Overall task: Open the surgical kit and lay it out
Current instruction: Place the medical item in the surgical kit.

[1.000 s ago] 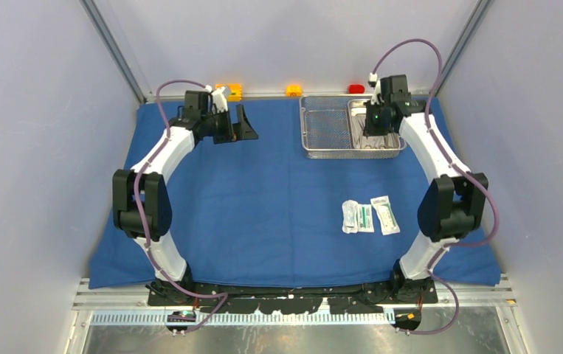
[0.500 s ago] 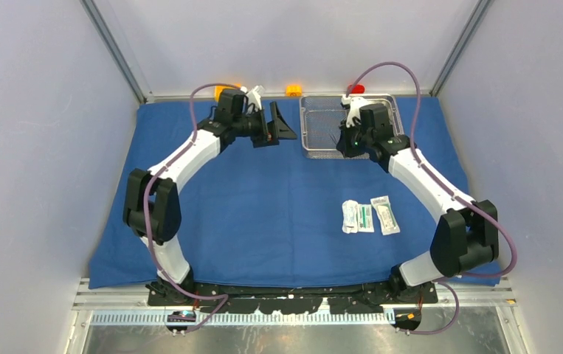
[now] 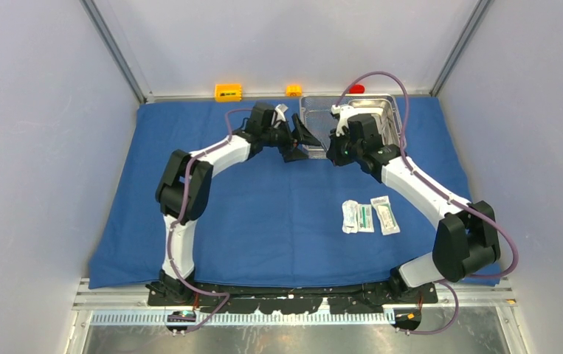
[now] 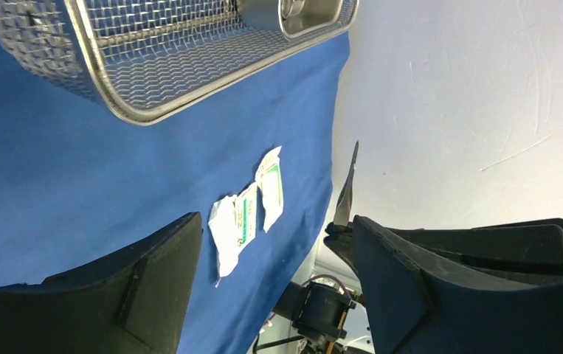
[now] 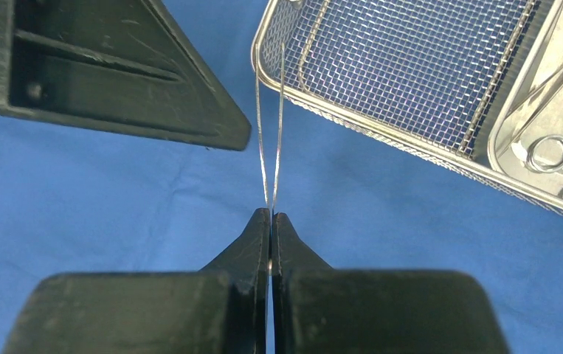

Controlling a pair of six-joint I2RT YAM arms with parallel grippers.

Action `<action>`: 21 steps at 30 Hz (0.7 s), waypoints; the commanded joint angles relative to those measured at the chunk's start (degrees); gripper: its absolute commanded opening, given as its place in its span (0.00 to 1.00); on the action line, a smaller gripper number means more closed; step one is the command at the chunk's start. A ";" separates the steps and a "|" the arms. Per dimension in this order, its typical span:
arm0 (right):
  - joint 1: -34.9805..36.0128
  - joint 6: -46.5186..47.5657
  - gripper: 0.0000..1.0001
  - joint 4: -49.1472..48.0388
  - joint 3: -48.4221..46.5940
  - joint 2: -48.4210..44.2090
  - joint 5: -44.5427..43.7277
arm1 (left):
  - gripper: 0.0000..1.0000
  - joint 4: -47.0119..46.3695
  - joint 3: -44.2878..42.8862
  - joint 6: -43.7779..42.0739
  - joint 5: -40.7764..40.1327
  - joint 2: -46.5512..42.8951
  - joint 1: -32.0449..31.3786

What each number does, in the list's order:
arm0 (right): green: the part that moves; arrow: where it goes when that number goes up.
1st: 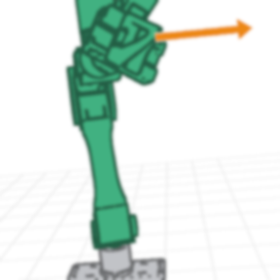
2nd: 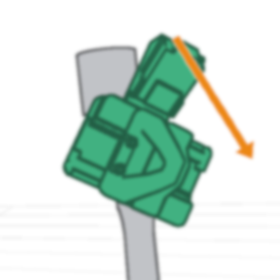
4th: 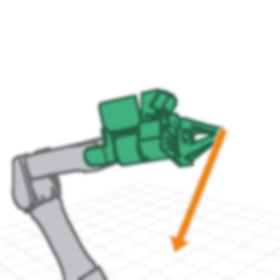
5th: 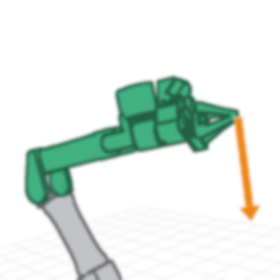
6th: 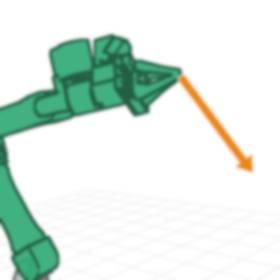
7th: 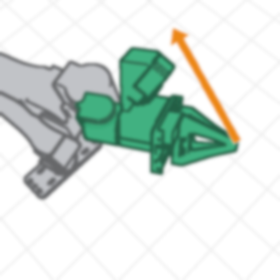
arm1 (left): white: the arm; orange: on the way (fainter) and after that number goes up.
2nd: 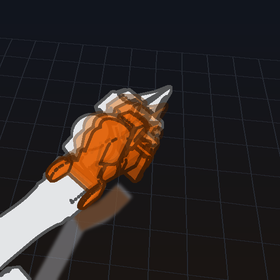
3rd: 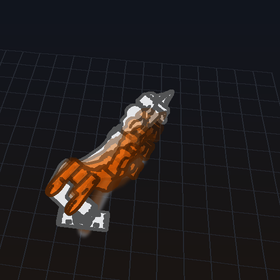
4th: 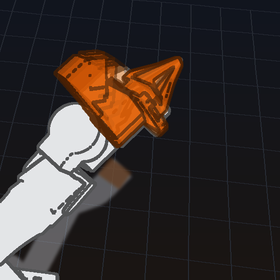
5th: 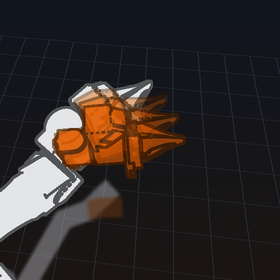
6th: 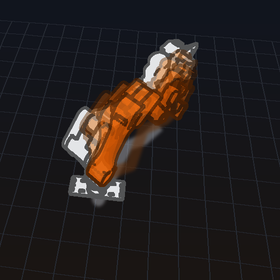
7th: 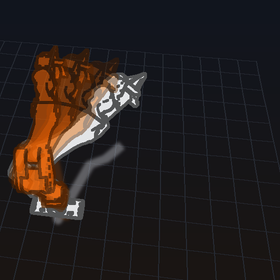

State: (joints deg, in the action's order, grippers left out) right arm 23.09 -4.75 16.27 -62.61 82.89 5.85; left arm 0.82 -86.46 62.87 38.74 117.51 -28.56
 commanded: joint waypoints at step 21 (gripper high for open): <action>0.57 -2.69 0.00 -2.49 1.26 -2.87 -0.34 | 0.45 -14.19 -7.59 8.18 3.84 6.72 -1.40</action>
State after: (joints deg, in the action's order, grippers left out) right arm 23.29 -6.55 15.90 -60.66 82.74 5.43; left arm -10.24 -91.13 70.57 40.82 123.46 -29.98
